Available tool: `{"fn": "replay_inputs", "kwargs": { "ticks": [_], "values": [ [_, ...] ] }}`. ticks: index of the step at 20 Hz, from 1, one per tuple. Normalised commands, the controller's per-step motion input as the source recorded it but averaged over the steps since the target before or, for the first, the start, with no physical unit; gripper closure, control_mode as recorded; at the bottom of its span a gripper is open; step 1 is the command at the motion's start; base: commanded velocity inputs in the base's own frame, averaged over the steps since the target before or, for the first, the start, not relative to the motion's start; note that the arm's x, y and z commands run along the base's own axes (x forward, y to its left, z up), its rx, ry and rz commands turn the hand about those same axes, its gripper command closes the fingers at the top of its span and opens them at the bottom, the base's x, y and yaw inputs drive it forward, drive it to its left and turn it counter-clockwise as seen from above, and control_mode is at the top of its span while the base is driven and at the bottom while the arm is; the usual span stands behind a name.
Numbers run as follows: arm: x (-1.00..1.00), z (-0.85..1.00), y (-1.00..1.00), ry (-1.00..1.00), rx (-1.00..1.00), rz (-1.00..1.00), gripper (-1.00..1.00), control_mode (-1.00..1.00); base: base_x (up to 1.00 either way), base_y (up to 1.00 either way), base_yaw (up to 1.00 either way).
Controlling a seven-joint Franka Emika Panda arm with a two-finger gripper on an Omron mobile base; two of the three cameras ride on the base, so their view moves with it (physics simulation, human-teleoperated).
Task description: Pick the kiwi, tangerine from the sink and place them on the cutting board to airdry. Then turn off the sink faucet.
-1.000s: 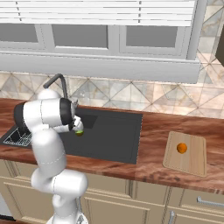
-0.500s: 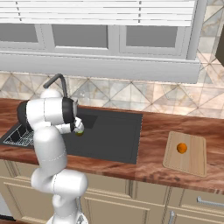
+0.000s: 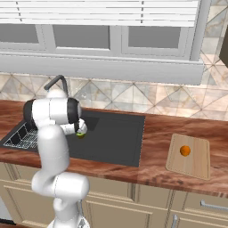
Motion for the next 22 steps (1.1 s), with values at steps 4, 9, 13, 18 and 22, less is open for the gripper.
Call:
{"fn": "replay_inputs", "kwargs": {
  "ticks": [4, 9, 13, 18, 22],
  "values": [
    [0.14, -0.06, 0.00, 0.00, 0.00, 0.00, -1.00, -1.00, 0.00, 0.00, 0.00],
    [0.11, -0.11, 0.00, 0.00, 0.00, 0.00, -1.00, -1.00, 0.00, 0.00, 0.00],
    [0.07, -0.11, 0.00, 0.00, 0.00, 0.00, -1.00, -1.00, 0.00, 0.00, 0.00],
    [0.08, -0.10, 0.00, 0.00, 0.00, 0.00, -1.00, -1.00, 0.00, 0.00, 0.00],
    [0.10, -0.10, 0.00, 0.00, 0.00, 0.00, -1.00, -1.00, 0.00, 0.00, 0.00]
  ]
}}
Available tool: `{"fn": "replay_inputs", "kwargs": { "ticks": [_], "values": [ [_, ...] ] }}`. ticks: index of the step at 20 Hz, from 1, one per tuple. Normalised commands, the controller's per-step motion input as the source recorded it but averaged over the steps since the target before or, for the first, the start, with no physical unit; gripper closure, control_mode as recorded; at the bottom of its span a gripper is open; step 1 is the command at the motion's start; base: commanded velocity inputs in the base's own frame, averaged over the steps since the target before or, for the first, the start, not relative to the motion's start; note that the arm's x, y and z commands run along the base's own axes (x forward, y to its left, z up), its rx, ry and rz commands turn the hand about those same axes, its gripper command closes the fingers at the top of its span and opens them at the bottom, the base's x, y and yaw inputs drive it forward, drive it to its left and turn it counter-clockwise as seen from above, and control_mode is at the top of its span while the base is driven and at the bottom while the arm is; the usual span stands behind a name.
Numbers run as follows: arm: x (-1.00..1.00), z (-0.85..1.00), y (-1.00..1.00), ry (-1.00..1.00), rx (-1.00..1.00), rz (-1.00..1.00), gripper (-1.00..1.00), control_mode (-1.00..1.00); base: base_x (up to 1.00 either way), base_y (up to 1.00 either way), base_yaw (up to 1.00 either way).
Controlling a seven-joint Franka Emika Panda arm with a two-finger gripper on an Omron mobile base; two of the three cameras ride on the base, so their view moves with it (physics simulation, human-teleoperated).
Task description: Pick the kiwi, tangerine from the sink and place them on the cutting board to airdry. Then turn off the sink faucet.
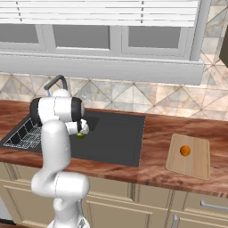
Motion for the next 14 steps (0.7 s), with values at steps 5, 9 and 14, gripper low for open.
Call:
{"fn": "replay_inputs", "kwargs": {
  "ticks": [5, 9, 14],
  "values": [
    [0.09, -0.11, 0.00, 0.00, 0.00, 0.00, -1.00, -1.00, 0.00, 0.00, 0.00],
    [0.11, -0.12, 0.00, 0.00, 0.00, 0.00, -1.00, -1.00, 0.00, 0.00, 0.00],
    [0.09, -0.11, 0.00, 0.00, 0.00, 0.00, -1.00, -1.00, 0.00, 0.00, 0.00]
  ]
}}
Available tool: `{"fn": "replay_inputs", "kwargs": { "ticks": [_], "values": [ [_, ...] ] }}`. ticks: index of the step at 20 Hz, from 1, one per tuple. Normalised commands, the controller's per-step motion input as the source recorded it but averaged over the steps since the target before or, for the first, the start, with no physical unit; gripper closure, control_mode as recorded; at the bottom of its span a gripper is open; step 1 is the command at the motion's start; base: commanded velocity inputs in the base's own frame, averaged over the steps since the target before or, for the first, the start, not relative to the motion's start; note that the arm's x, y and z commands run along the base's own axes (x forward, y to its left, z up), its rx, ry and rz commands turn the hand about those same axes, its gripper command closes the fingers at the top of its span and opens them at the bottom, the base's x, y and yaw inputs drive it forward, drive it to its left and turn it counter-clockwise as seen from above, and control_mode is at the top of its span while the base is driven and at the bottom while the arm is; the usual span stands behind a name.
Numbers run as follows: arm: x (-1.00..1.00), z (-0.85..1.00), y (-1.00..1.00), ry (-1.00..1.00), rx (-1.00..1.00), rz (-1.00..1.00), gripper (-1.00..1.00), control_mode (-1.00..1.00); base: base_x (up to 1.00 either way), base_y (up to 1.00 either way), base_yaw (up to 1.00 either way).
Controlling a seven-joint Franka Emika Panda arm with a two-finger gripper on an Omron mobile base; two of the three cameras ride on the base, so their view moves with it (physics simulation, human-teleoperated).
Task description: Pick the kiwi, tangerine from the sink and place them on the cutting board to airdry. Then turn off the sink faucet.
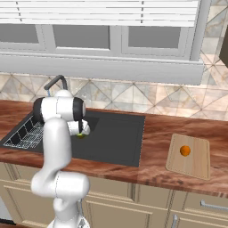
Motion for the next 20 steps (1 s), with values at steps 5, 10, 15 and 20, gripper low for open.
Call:
{"fn": "replay_inputs", "kwargs": {
  "ticks": [5, 10, 15, 20],
  "values": [
    [0.13, -0.11, 0.00, 0.00, 0.00, 0.00, -1.00, -1.00, 0.00, 0.00, 0.00],
    [0.15, -0.10, 0.00, 0.00, 0.00, 0.00, -1.00, -1.00, 0.00, 0.00, 0.00],
    [0.08, -0.09, 0.00, 0.00, 0.00, 0.00, -1.00, -1.00, 0.00, 0.00, 0.00],
    [0.08, -0.12, 0.00, 0.00, 0.00, 0.00, -1.00, -1.00, 0.00, 0.00, 0.00]
  ]
}}
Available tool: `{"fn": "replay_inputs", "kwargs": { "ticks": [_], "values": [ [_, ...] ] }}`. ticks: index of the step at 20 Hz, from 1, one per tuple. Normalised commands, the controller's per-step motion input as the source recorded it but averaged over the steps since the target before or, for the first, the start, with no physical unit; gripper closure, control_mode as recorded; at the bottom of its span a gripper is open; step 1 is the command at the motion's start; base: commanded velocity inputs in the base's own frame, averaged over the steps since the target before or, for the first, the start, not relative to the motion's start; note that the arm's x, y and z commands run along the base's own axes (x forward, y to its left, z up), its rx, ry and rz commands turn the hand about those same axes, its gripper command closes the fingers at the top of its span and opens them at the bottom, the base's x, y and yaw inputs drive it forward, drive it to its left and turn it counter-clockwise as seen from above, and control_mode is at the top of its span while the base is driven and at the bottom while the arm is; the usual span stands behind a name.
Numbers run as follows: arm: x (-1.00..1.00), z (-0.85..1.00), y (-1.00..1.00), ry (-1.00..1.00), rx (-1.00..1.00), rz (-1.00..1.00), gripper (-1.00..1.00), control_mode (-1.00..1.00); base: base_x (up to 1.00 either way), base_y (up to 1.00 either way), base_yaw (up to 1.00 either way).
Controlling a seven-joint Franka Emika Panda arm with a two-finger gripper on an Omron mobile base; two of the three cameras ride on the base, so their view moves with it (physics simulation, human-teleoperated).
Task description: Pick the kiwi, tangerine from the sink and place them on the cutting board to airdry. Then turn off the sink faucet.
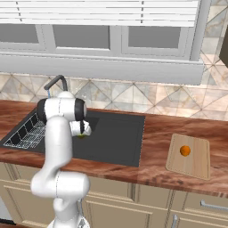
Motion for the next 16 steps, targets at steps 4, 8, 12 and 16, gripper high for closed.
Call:
{"fn": "replay_inputs", "kwargs": {
  "ticks": [4, 8, 12, 16],
  "values": [
    [0.06, -0.12, 0.00, 0.00, 0.00, 0.00, -1.00, -1.00, 0.00, 0.00, 0.00],
    [0.06, -0.09, 0.00, 0.00, -0.01, 0.00, -1.00, -1.00, 0.00, 0.00, 0.00],
    [0.08, -0.08, 0.00, 0.00, 0.00, 0.00, -1.00, -1.00, 0.00, 0.00, 0.00],
    [0.10, -0.06, 0.00, 0.00, 0.00, 0.00, -1.00, -1.00, 0.00, 0.00, 0.00]
  ]
}}
